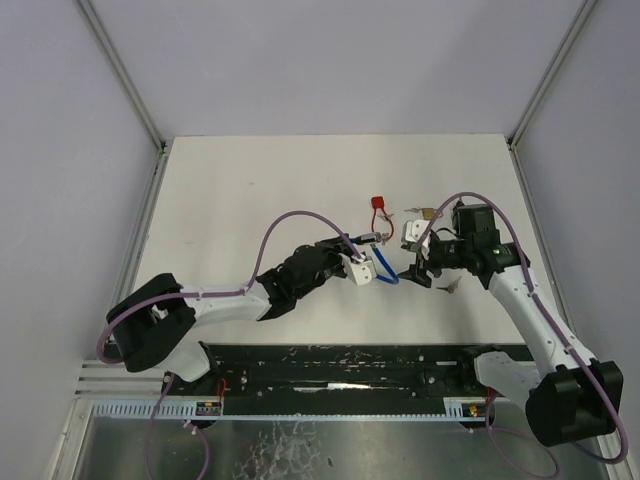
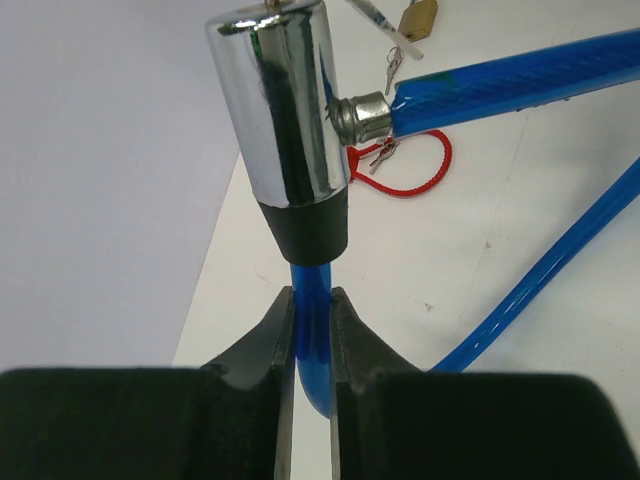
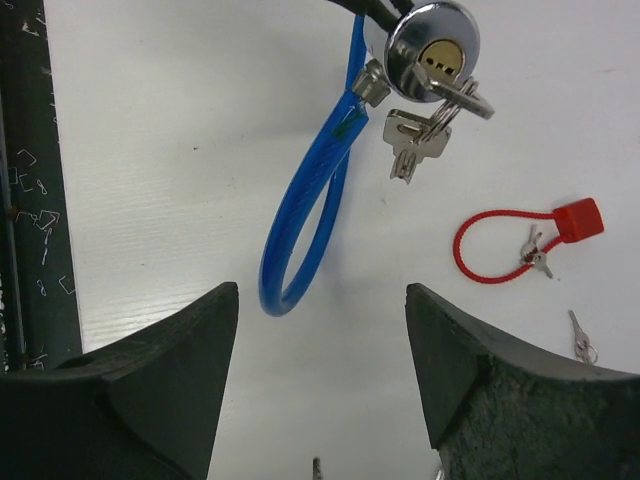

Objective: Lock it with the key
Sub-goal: Lock the lock.

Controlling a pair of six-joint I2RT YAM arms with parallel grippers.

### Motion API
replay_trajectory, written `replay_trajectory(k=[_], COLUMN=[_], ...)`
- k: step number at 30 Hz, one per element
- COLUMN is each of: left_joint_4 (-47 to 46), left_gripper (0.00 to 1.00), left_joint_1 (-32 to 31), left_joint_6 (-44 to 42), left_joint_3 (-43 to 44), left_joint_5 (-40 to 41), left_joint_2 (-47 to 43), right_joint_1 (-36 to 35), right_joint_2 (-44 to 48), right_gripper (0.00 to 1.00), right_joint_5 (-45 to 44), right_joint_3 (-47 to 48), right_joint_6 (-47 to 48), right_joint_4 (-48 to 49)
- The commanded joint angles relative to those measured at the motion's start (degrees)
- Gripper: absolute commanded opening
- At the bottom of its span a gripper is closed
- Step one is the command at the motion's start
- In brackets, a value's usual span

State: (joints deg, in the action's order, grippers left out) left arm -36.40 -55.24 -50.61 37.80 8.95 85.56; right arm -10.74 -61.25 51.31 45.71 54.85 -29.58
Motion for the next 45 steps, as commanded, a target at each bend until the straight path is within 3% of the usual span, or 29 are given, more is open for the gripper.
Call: replay_trajectory(k=[1, 12, 17, 30, 41, 45], left_joint_4=[2.3, 2.8, 2.6, 3.0, 3.2, 3.2], left_gripper=[0.00, 0.00, 0.00, 0.00, 0.00, 0.00], left_joint_1=[0.3, 0.3, 0.2, 0.3, 0.3, 0.3], left_joint_6=[0.7, 0.8, 0.8, 0.9, 0.9, 0.9], left_joint_3=[-0.5, -0.1, -0.3, 0.1, 0.1, 0.1], left_joint_5=[-1.0, -1.2, -1.3, -1.4, -1.3, -1.4], left_joint_2=[-0.3, -0.2, -0.4, -0.1, -0.1, -0.1], right_joint_1=[0.4, 0.5, 0.5, -0.7, -3.1, -3.3], right_joint_2=[4.1, 2.3, 1.5, -3.1, -3.2, -3.0], right_gripper=[0.74, 0.71, 0.69, 0.51, 0.47, 0.41], right_joint_5=[-4.5, 0.9, 1.0, -1.6, -4.4, -4.8], right_joint_3=[3.8, 15.1, 11.6, 10.3, 10.3, 10.1], right_joint_6=[-1.0, -41.8, -54.3, -57.2, -54.0, -52.8], right_joint_4=[-4.4, 2.4, 10.9, 14.8, 12.6, 12.1])
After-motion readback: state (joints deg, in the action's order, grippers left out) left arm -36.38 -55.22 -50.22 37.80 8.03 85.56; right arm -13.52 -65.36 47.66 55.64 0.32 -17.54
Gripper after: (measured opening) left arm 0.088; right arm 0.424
